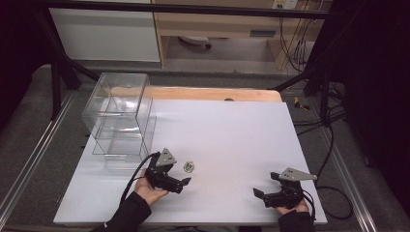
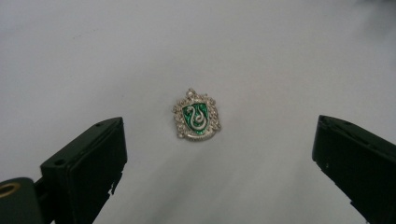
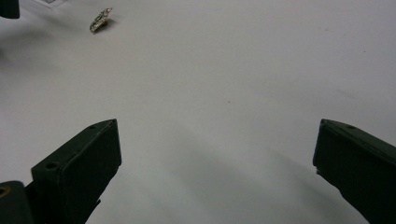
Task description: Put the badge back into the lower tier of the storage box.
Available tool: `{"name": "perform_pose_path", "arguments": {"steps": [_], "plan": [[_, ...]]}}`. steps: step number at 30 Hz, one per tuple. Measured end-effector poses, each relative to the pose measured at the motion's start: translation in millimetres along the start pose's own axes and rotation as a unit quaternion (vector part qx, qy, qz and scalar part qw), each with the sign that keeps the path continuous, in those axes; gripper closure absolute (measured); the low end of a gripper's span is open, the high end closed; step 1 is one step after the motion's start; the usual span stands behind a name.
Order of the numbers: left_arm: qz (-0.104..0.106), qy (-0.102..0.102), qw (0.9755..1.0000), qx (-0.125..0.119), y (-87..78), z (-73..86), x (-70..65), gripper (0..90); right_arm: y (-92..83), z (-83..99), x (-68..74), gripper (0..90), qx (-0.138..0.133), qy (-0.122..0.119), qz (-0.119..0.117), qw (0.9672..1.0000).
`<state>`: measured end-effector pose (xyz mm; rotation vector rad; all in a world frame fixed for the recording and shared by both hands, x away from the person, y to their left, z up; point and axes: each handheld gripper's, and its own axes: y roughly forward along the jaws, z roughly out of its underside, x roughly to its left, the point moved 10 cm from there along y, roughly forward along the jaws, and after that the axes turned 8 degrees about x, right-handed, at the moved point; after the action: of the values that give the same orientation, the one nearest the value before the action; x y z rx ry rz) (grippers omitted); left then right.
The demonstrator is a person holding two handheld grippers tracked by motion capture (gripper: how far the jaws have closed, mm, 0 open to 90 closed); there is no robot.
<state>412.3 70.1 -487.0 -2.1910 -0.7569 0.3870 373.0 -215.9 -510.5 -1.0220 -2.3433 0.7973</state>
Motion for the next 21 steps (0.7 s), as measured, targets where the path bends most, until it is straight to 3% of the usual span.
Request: {"name": "perform_pose_path", "arguments": {"steps": [14, 21], "plan": [[0.003, -0.011, 0.9999, 0.01, 23.3, -18.1, 7.3, 3.9, 1.2, 0.5, 0.0, 1.6, 0.002, -0.001, 0.001, 1.0], [-0.002, -0.019, 0.9998, 0.011, 33.4, -21.6, 11.6, 9.8, 0.7, 0.1, -0.2, 1.6, 0.001, -0.001, 0.001, 1.0]]}}
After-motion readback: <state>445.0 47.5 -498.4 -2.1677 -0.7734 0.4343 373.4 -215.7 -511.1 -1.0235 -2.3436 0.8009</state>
